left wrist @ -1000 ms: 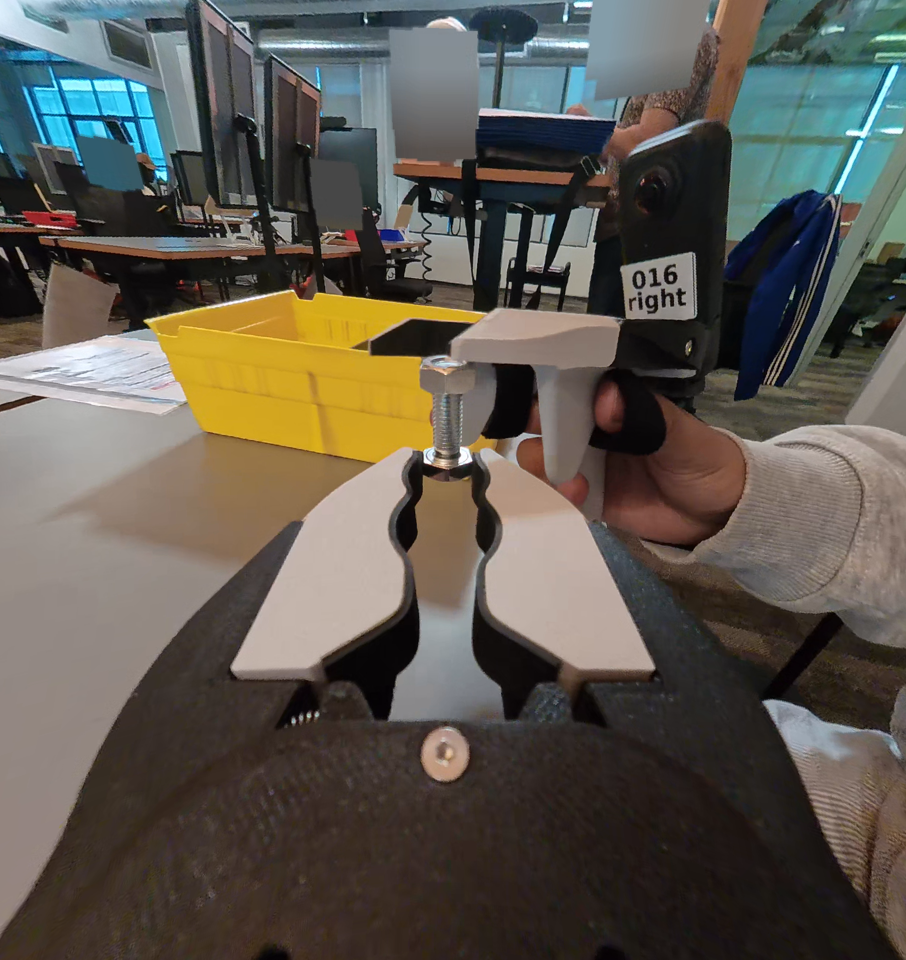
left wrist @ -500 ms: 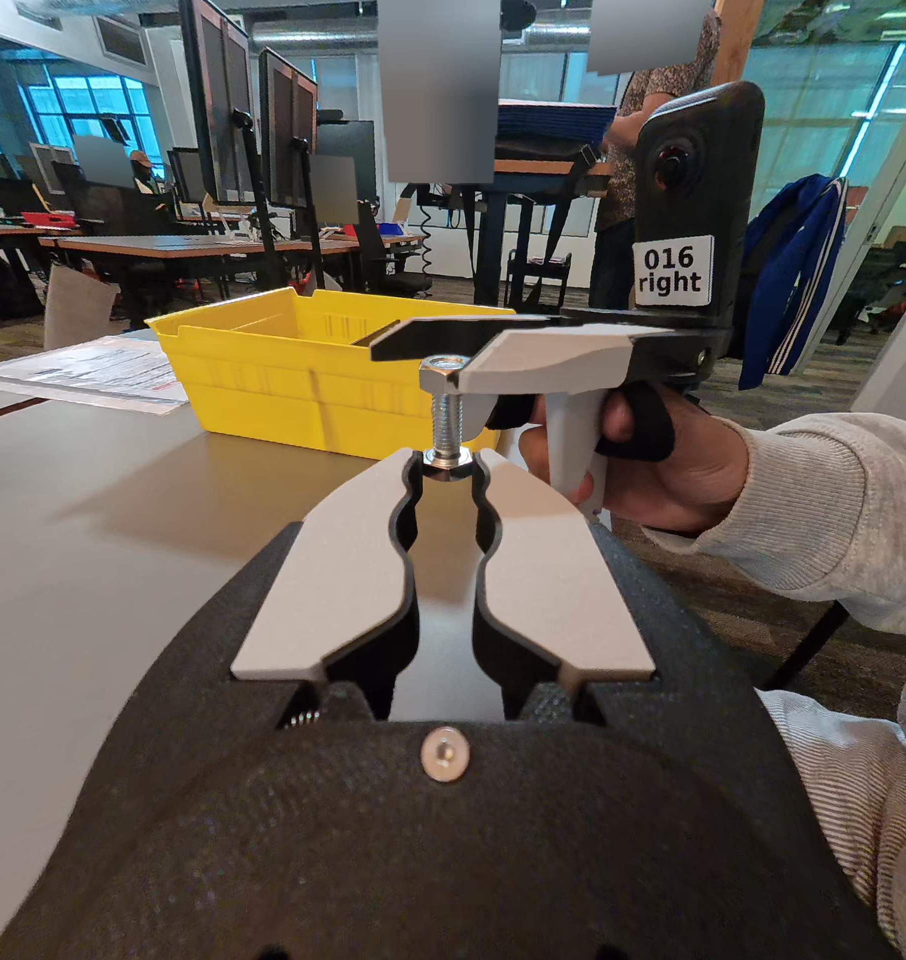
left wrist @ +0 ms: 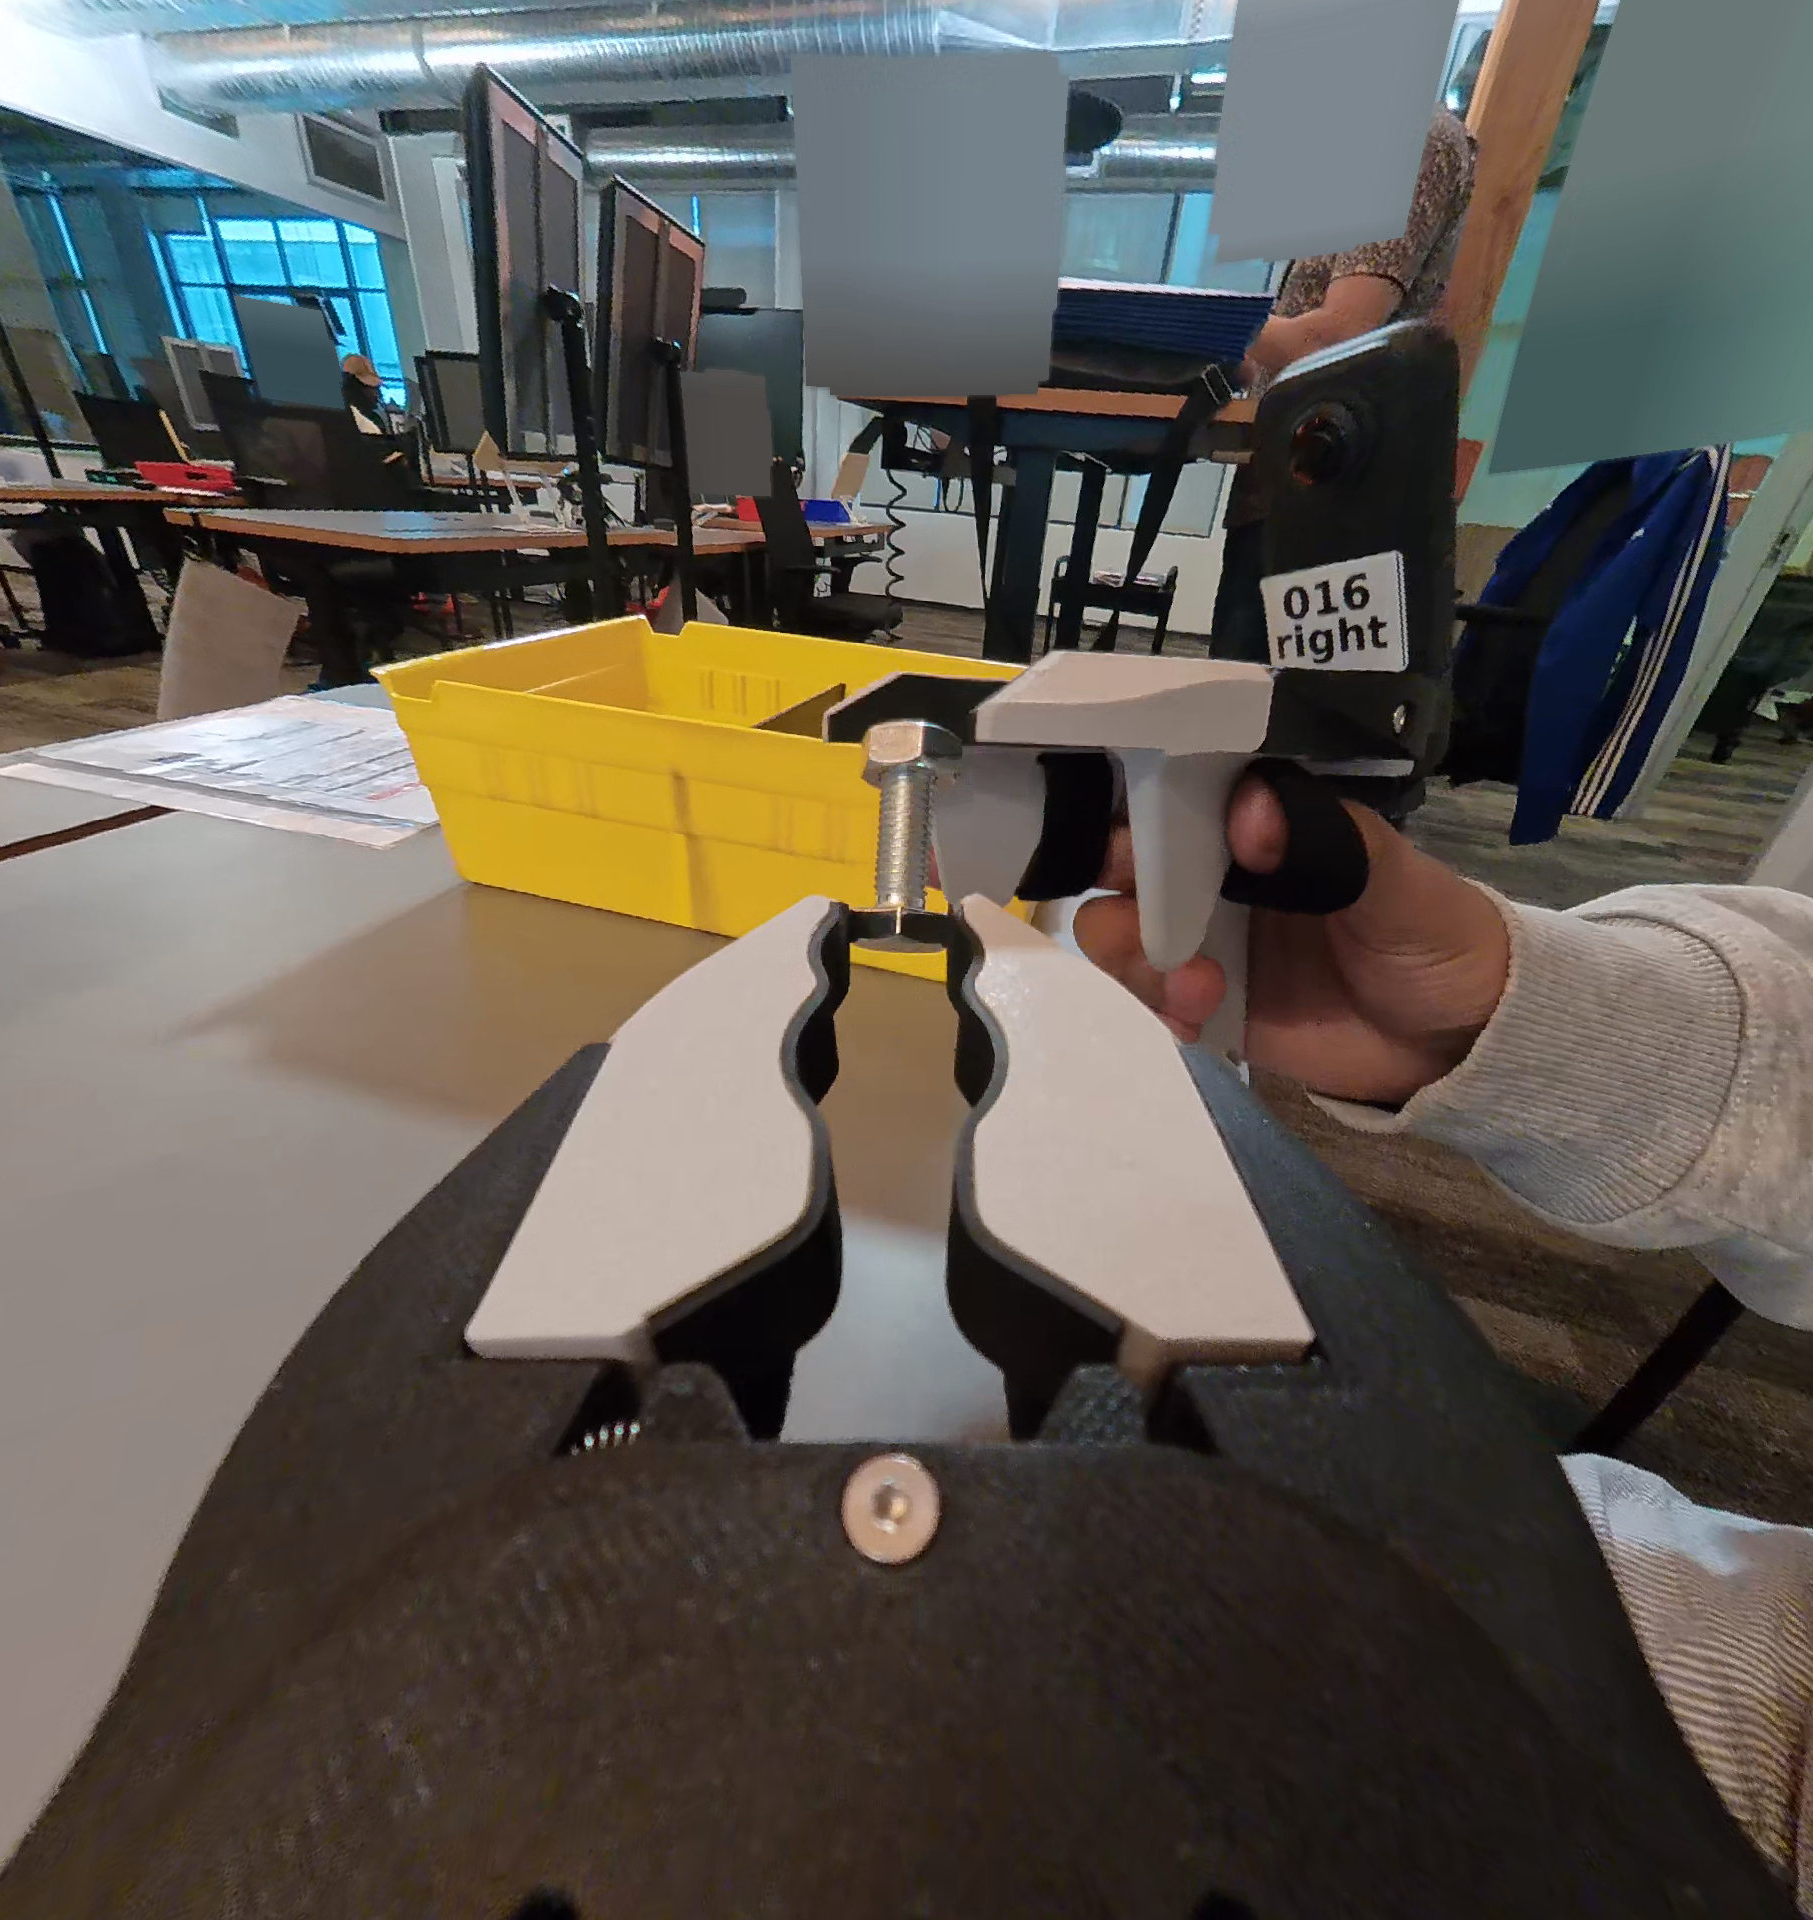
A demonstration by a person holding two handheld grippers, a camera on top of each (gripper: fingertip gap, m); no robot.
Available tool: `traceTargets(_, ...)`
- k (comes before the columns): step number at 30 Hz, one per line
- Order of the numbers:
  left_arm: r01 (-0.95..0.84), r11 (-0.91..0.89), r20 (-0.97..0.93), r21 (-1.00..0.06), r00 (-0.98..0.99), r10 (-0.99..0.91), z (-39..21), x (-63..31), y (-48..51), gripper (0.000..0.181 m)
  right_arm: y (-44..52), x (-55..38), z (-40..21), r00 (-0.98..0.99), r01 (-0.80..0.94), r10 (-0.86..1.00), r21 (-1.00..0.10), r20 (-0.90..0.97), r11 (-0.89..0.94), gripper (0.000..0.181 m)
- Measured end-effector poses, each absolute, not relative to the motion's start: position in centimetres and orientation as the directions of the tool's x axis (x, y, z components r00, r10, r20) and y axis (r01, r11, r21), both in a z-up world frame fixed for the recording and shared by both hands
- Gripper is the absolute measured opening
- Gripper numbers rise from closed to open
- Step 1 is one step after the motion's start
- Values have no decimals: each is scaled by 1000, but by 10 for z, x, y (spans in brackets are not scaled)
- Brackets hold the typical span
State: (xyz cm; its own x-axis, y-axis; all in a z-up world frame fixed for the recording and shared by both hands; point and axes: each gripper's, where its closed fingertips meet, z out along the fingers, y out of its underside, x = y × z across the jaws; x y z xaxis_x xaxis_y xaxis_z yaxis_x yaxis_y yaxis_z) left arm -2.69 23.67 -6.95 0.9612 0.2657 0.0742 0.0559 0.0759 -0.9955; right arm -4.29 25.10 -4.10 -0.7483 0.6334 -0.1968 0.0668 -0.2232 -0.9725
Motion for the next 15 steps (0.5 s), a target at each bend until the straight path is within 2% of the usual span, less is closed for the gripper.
traceTargets(4,89,109,116,-990,955,275,-67,-31,234,18,251,-42,-40,-752,115,600,-951,-273,-288,45)
traceTargets(7,105,120,134,-987,953,272,-67,-32,233,18,247,-41,-43,-758,162,572,-940,-313,-300,37)
traceTargets(15,104,99,125,-990,961,245,-70,-25,239,18,235,-35,-42,-784,169,536,-939,-312,-299,30)
